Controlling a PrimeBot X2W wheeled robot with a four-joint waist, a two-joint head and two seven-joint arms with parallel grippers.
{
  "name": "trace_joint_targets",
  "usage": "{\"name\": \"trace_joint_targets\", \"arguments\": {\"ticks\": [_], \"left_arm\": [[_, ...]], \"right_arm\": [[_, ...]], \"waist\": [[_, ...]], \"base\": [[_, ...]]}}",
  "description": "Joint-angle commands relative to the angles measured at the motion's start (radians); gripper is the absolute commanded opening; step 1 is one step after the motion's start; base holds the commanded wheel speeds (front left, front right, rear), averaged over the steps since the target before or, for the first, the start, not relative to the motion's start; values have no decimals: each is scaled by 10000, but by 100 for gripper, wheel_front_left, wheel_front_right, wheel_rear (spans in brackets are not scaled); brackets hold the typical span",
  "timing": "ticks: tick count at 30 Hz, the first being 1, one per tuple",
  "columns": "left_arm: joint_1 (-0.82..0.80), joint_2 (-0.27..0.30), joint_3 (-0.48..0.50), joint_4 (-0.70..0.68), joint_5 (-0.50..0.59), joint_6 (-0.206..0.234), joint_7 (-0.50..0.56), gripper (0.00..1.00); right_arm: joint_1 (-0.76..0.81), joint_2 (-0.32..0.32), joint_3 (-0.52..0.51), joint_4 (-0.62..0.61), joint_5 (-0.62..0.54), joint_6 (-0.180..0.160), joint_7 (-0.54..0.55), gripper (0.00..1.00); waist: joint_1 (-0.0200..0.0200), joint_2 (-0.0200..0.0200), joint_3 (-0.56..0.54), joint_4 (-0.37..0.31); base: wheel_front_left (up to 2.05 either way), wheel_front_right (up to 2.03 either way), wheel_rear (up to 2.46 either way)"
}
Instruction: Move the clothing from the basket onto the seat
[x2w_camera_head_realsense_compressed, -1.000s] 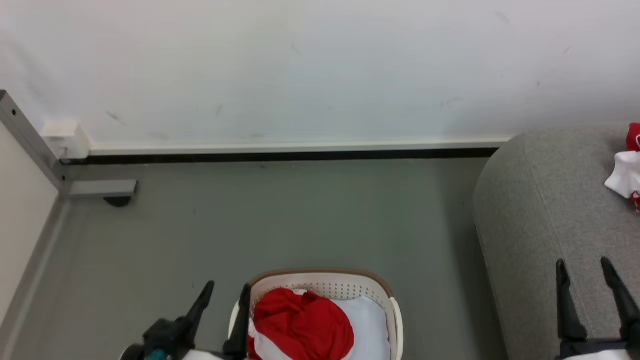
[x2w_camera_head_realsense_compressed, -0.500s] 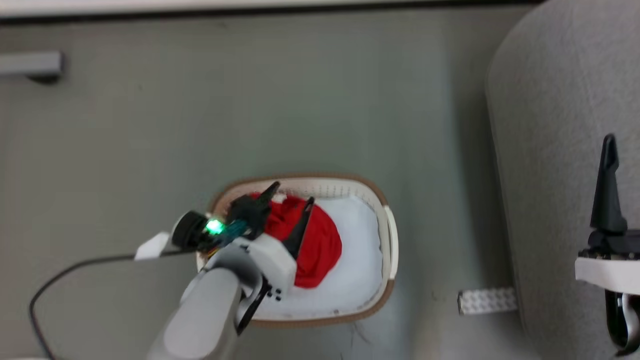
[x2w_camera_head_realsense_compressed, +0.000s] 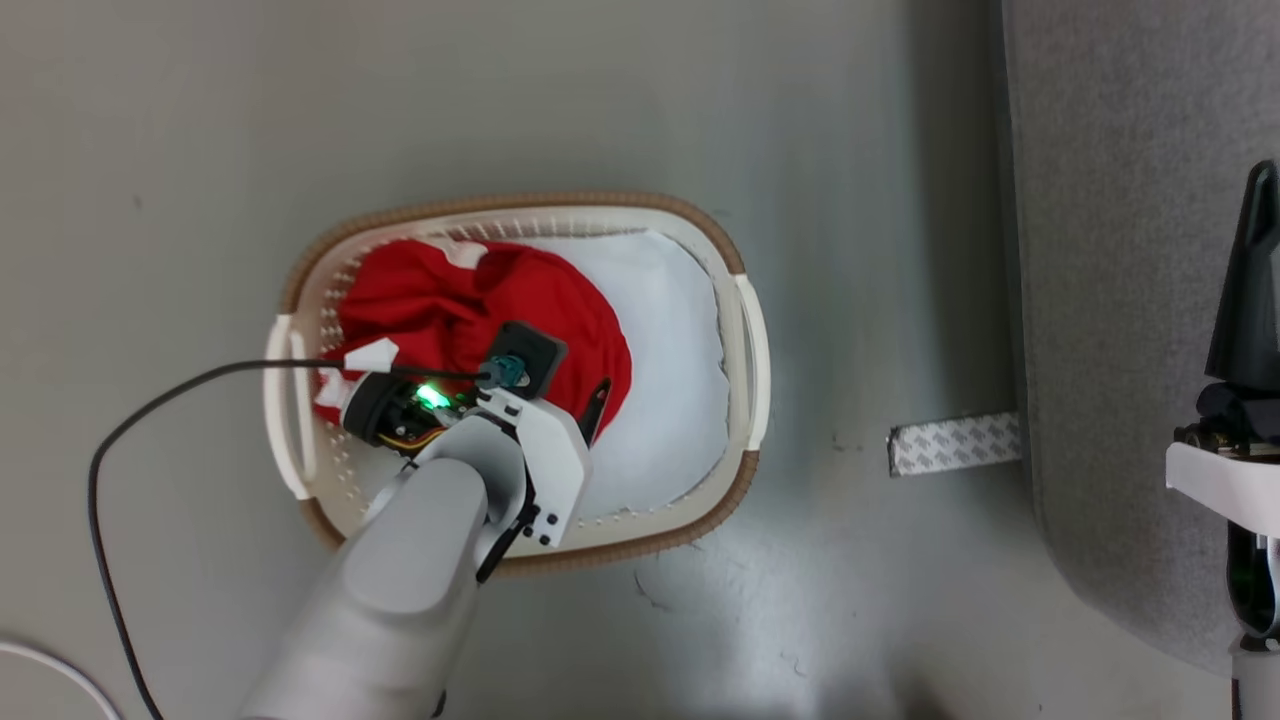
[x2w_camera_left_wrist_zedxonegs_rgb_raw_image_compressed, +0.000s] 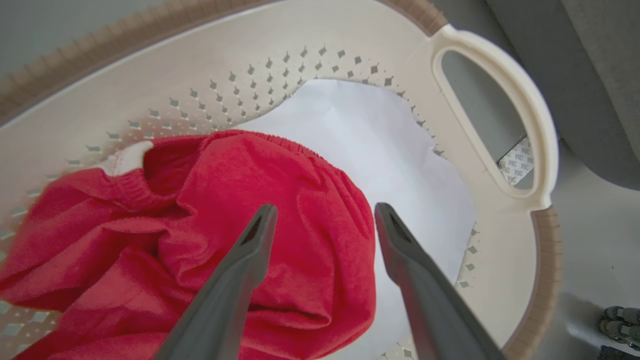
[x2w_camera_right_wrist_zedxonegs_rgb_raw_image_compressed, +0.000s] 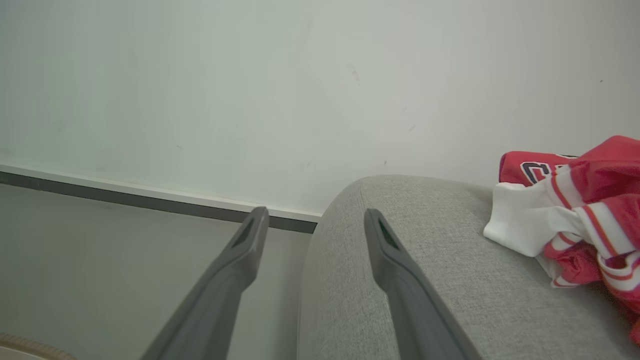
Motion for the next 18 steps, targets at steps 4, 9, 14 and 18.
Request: {"name": "trace_joint_targets", "arguments": {"ticks": [4, 9, 14, 18], "left_arm": [[-471, 46, -170, 603, -372, 96, -52, 100], [-724, 46, -514, 1055, -713, 237, -165, 100], [-1021, 45, -827, 1750, -681, 664, -65, 100], [-1259, 46, -1018, 2185, -609, 938, -414, 0]], "right_arm": [[-227, -1, -73, -207, 3, -21, 7, 100], [-220, -1, -44, -315, 44, -22, 7, 100], [-119, -2, 93, -465, 57, -22, 7, 100], [-49, -2, 147, -552, 26, -22, 7, 100]], "waist": [[-4, 0, 861, -366], [-4, 0, 1158, -509], [-4, 0, 1397, -689], [-4, 0, 1486, -809]], "base": [[0, 0, 0], [0, 0, 0], [0, 0, 0], [0, 0, 0]]}}
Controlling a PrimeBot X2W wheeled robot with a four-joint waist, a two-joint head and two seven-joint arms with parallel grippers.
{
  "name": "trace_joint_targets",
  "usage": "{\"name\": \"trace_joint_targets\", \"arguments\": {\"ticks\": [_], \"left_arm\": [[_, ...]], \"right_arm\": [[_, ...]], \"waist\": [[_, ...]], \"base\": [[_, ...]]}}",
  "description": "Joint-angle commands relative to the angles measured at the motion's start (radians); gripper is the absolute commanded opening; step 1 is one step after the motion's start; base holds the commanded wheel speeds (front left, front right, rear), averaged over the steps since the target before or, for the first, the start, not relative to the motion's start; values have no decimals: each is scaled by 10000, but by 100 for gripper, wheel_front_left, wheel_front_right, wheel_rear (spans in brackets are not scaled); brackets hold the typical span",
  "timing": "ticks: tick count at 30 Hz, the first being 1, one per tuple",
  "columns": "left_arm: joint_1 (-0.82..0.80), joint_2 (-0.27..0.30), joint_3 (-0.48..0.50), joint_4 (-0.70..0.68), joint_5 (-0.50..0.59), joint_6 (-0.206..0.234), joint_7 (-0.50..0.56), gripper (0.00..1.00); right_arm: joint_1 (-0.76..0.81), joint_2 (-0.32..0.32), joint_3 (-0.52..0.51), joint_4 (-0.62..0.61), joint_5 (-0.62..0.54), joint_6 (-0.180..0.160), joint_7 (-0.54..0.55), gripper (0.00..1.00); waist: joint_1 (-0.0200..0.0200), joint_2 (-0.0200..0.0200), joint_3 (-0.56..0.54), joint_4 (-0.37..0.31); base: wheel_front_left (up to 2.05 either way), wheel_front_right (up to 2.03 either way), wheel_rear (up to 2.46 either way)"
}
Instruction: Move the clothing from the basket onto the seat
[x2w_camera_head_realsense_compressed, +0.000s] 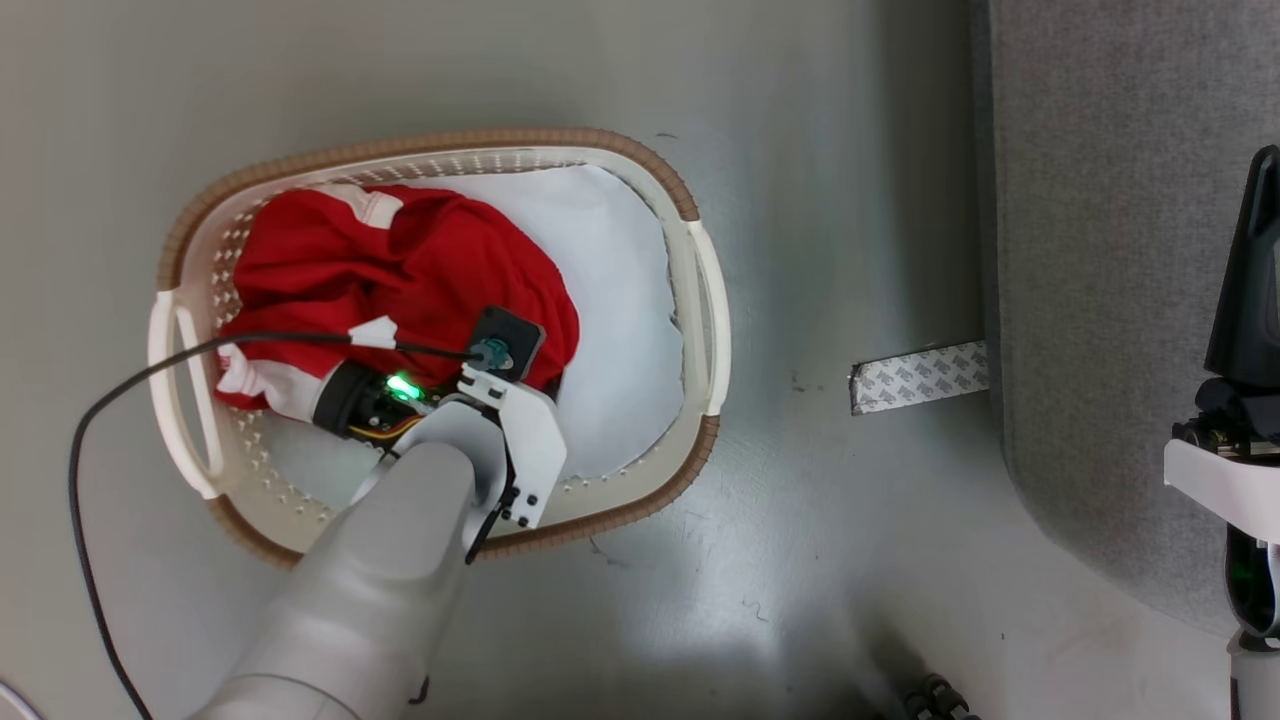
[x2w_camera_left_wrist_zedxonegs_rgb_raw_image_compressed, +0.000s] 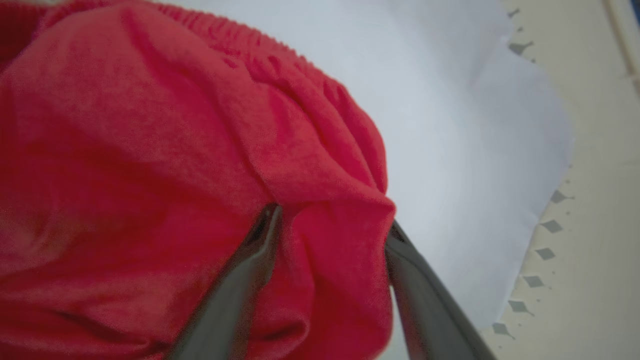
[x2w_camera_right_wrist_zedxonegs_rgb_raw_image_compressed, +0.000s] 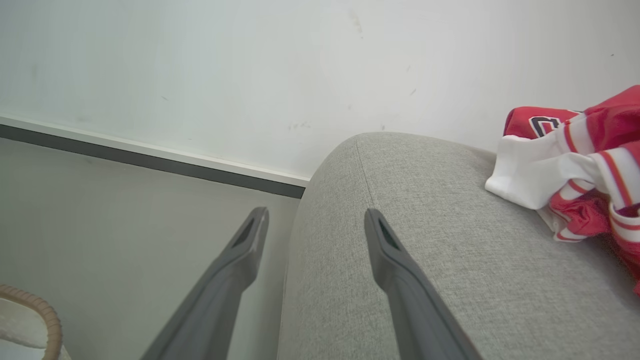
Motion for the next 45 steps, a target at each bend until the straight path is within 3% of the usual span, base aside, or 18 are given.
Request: {"name": "trace_joint_targets", "arguments": {"ticks": [1, 11, 23, 29, 36, 45], "left_arm": [[-164, 54, -42, 208, 53, 138, -219, 0], [121, 51, 99, 298, -906, 103, -1622, 0], [1920, 43, 392, -1212, -2054, -289, -2359, 0], [2937, 208, 463, -2823, -2252, -99, -2363, 0], [4072, 563, 488, -5051, -2336, 275, -1948, 0], [5542, 1230, 369, -9308, -2469, 1023, -250, 0]], "right_arm": [[34, -4, 6, -80, 18, -22, 5, 100], [17, -4, -173, 258, 300, -22, 5, 100], [1108, -7, -248, 1015, 176, -22, 5, 100], [2000, -7, -123, 1379, 71, -22, 6, 100], [2998, -12, 444, 1766, 124, -22, 6, 100], [3821, -204, 2439, 2050, 397, -23, 6, 100]], "waist": [[-2, 0, 13, -61], [-2, 0, -1048, 230], [-2, 0, -4437, 1349], [-2, 0, -6130, 1878], [-2, 0, -7706, 2046], [-2, 0, -8997, 1957]], "base": [[0, 0, 0], [0, 0, 0], [0, 0, 0], [0, 0, 0], [0, 0, 0], [0, 0, 0]]}}
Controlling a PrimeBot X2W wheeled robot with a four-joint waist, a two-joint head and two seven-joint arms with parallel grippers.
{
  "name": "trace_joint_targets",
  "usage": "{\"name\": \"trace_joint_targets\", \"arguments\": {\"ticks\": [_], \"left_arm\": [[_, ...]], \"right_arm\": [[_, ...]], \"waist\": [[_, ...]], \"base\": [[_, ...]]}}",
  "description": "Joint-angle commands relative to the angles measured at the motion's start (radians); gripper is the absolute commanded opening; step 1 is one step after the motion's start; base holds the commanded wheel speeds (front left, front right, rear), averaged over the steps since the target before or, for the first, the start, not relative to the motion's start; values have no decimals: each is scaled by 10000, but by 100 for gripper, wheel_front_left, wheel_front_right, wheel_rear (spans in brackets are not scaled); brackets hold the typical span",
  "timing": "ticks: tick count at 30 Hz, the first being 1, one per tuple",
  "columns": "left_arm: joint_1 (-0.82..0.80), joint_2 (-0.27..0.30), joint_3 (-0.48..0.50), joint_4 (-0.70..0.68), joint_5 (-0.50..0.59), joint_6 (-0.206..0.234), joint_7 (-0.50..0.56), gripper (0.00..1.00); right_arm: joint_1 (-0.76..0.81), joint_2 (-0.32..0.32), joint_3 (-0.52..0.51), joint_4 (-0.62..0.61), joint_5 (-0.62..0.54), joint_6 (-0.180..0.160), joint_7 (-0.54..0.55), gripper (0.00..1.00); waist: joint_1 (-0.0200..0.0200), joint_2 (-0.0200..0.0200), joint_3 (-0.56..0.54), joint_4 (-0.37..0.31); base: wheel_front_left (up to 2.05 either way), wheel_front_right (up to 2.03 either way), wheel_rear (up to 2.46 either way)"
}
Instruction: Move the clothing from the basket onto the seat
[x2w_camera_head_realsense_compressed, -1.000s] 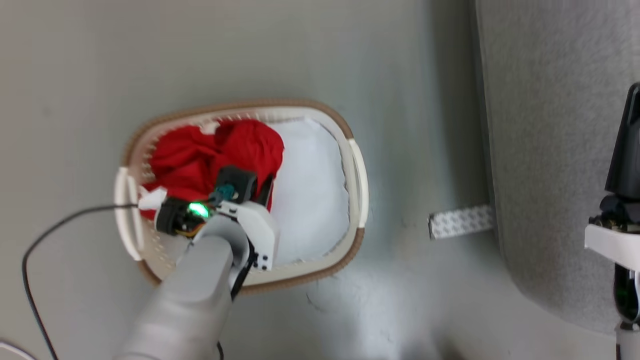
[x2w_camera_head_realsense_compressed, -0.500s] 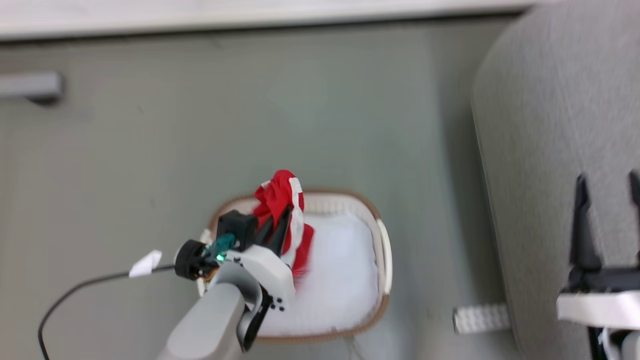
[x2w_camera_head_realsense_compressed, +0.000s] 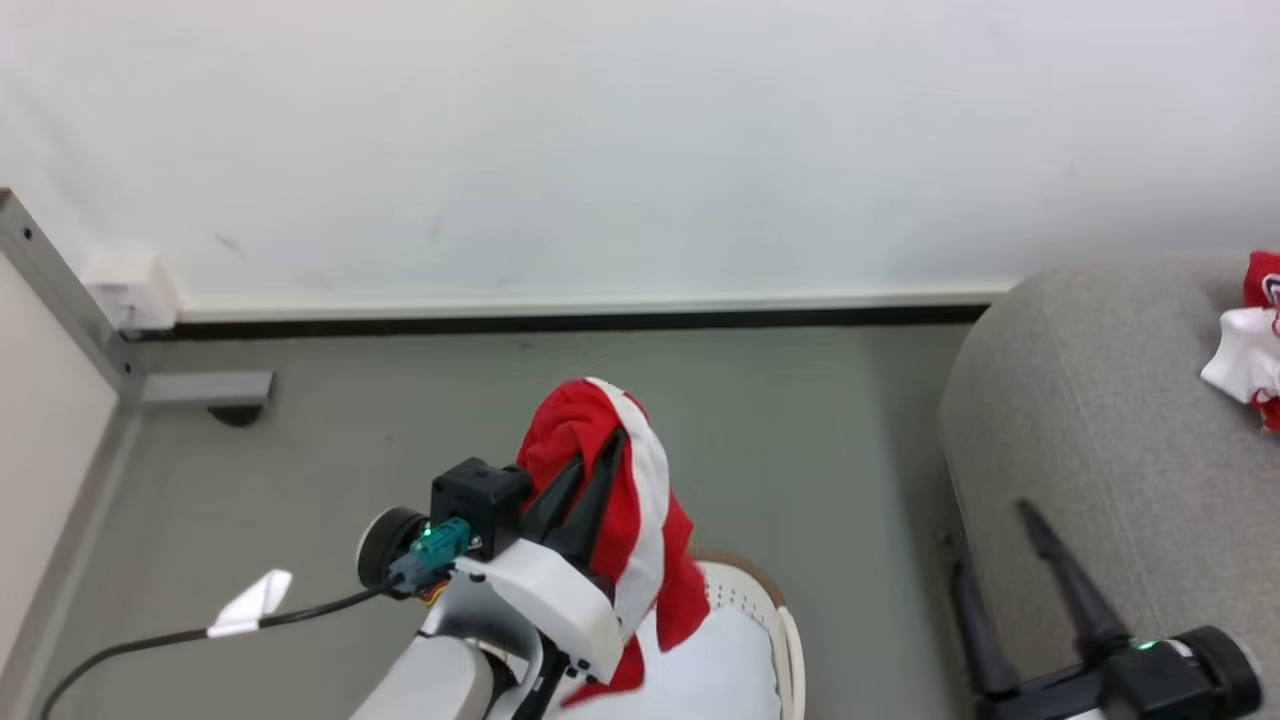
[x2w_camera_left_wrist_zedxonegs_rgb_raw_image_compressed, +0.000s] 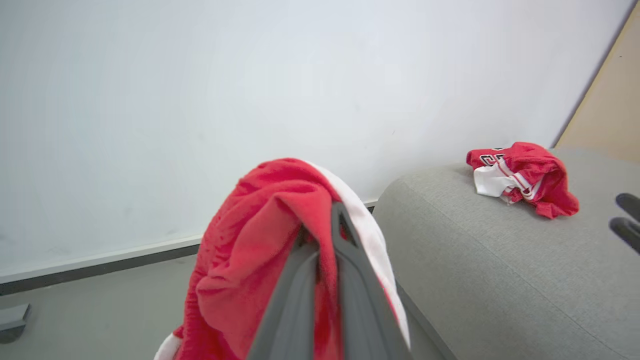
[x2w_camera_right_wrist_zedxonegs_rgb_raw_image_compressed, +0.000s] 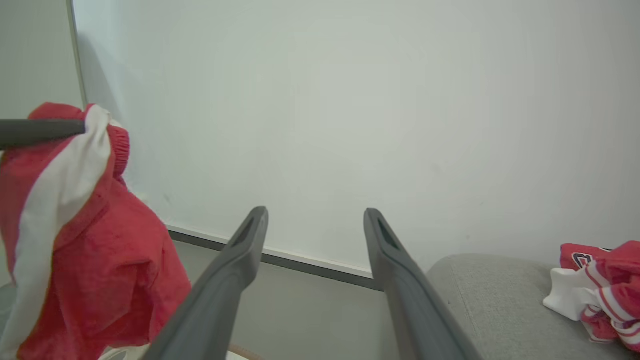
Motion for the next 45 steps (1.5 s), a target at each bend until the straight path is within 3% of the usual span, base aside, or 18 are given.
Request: {"name": "trace_joint_targets", "arguments": {"ticks": [1, 7, 13, 26, 32, 33, 34, 41, 42, 44, 45], "left_arm": [[185, 129, -12, -463, -33, 87, 213, 0], [405, 325, -180, -2075, 49, 328, 1035, 0], [409, 232, -389, -2538, 89, 432, 1329, 0], [109, -298, -1373, -2496, 17, -29, 1588, 0], [199, -438, -1685, -2549, -314, -292, 1761, 0], [220, -432, -1694, -2547, -343, -294, 1761, 0], [245, -430, -1688, -2527, -383, -277, 1760, 0], [312, -192, -1529, -2220, -201, -33, 1648, 0], [294, -127, -1540, -2142, -103, 13, 1613, 30], [289, -20, -1555, -1986, 52, 58, 1535, 100], [333, -43, -1560, -1906, 27, 51, 1482, 100]], "right_arm": [[91, -203, 362, 39, 157, -22, 9, 100], [-478, -840, 2380, 332, 725, -22, 8, 100], [-1370, -855, 4040, 633, 1570, -22, 8, 100], [-2253, -190, 4893, 2092, 3413, -22, 9, 100], [-2908, -243, 5856, 3124, 4607, -22, 9, 100], [-3020, -275, 6020, 3259, 4810, -22, 8, 7], [-3166, -312, 6141, 3413, 4979, -22, 9, 0], [-3443, -724, 6275, 3545, 5832, -22, 8, 0], [-3426, -792, 6176, 3482, 5908, -22, 8, 0], [-3351, -947, 5916, 3307, 6035, -22, 6, 0], [-3299, -1024, 5752, 3226, 6101, -22, 6, 0]], "waist": [[6, -1, -381, 56], [6, -1, -454, 54], [6, -1, -479, 83], [6, -1, -551, 397], [6, -1, -605, 443], [6, -1, -614, 455], [6, -1, -618, 467], [6, -1, -568, 445], [6, -1, -555, 428], [6, -1, -521, 368], [6, -1, -498, 325]], "base": [[0, 0, 0], [0, 0, 0], [0, 0, 0], [0, 0, 0], [0, 0, 0], [0, 0, 0], [0, 0, 0], [0, 0, 0], [0, 0, 0], [0, 0, 0], [0, 0, 0]]}}
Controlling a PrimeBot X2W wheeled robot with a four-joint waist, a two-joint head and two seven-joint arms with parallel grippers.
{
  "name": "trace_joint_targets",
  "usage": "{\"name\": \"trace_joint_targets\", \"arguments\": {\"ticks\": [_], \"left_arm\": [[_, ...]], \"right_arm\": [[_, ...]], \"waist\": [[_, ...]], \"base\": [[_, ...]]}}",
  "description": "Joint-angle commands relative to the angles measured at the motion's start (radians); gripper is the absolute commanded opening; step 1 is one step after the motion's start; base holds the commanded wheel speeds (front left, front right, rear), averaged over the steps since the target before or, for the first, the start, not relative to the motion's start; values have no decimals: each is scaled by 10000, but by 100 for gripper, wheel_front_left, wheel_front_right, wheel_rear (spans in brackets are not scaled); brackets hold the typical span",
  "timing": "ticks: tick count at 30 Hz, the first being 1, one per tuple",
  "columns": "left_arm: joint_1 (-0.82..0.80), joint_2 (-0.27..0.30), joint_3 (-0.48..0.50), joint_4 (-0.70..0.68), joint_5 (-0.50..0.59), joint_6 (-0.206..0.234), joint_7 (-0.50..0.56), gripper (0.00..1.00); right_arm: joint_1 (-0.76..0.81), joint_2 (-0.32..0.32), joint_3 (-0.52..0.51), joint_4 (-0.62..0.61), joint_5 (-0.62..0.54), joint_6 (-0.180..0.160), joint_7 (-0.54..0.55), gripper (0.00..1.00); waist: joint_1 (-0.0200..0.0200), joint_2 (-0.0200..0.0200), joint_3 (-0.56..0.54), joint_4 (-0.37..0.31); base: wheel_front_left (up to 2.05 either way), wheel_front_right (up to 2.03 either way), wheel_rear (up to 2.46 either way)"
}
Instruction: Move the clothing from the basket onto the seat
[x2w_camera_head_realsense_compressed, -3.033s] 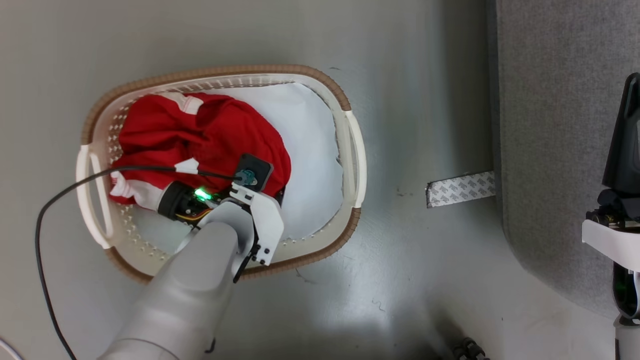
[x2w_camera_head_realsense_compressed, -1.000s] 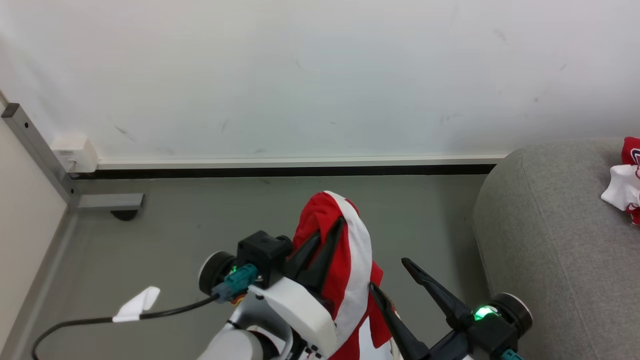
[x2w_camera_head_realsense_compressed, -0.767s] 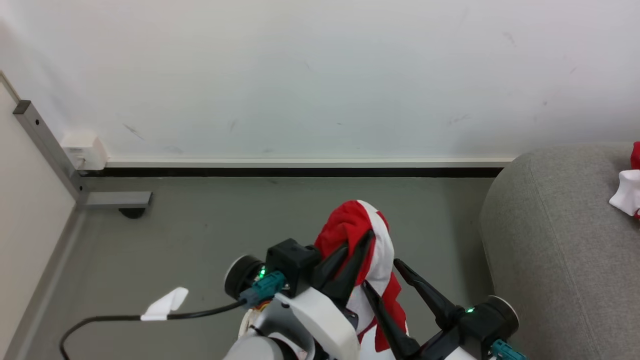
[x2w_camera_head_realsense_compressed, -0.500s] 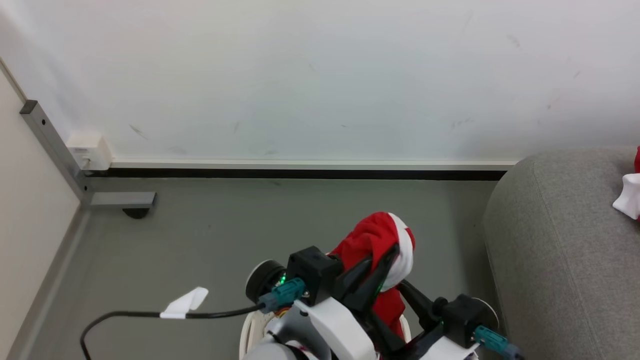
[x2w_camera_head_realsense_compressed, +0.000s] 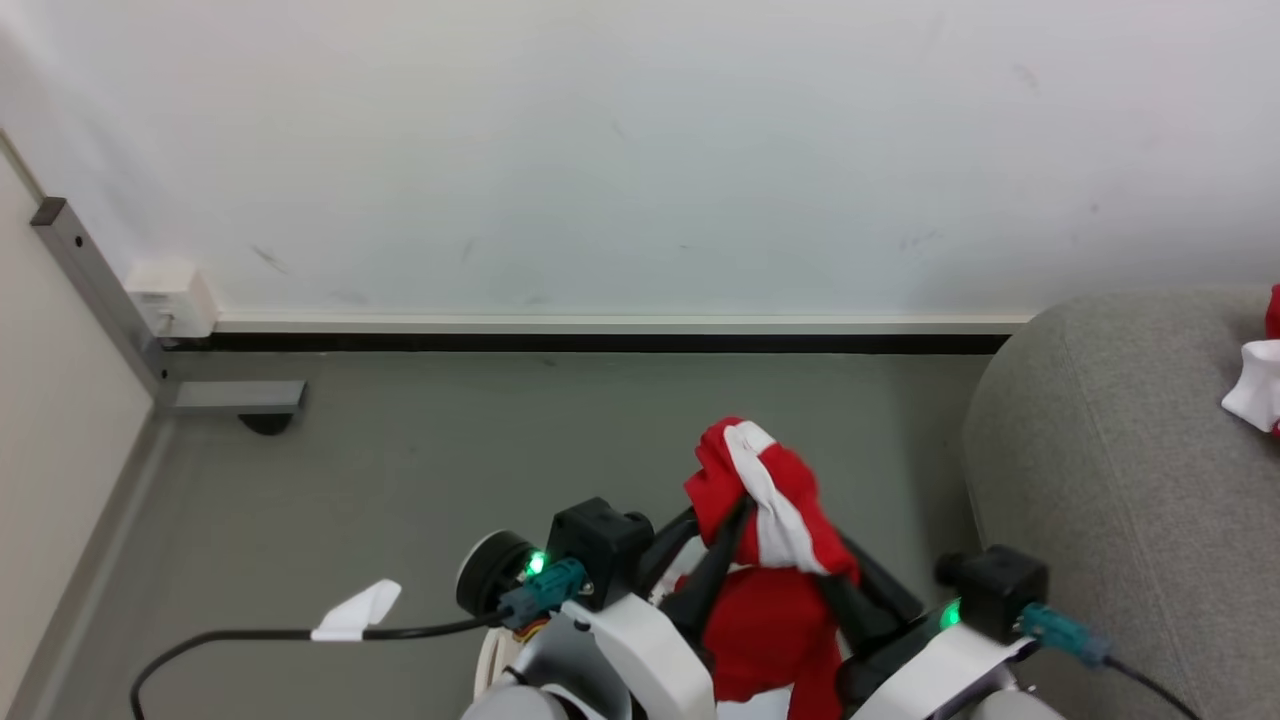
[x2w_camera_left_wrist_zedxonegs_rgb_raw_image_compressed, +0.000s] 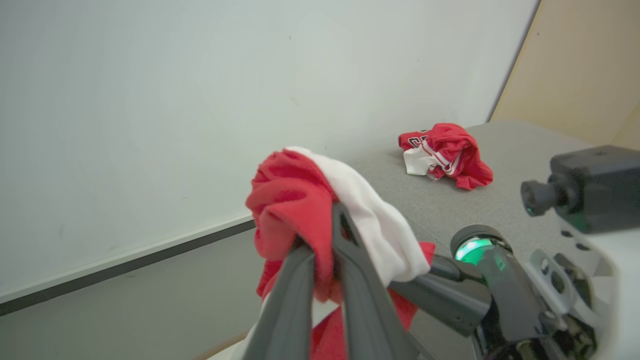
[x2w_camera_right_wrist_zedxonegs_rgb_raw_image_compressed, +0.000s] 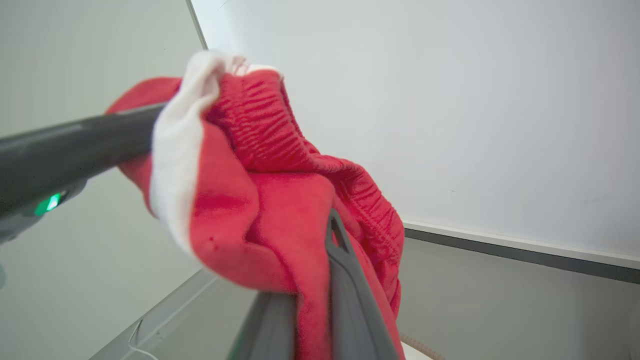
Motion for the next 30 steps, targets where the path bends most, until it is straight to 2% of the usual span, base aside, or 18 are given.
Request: {"name": "trace_joint_targets", "arguments": {"ticks": [1, 8, 22, 30], "left_arm": [[148, 34, -9, 151, 3, -11, -161, 100], [290, -30, -132, 820, 62, -29, -589, 100], [-36, -542, -798, 1769, 182, -449, -1556, 100], [-377, -664, -998, 1936, 245, -552, -1712, 100]], "right_arm": [[74, -241, -311, -204, 122, -22, 2, 0], [233, -1016, -1361, -995, 198, -22, 2, 0], [569, -2127, -2791, -2032, 279, -22, 3, 0], [679, -2200, -3354, -1987, 279, -22, 46, 0]], "waist": [[0, -1, 57, -110], [0, -1, 287, -844], [0, -1, 992, -3110], [0, -1, 1454, -3528]], "base": [[0, 0, 0], [0, 0, 0], [0, 0, 0], [0, 0, 0]]}}
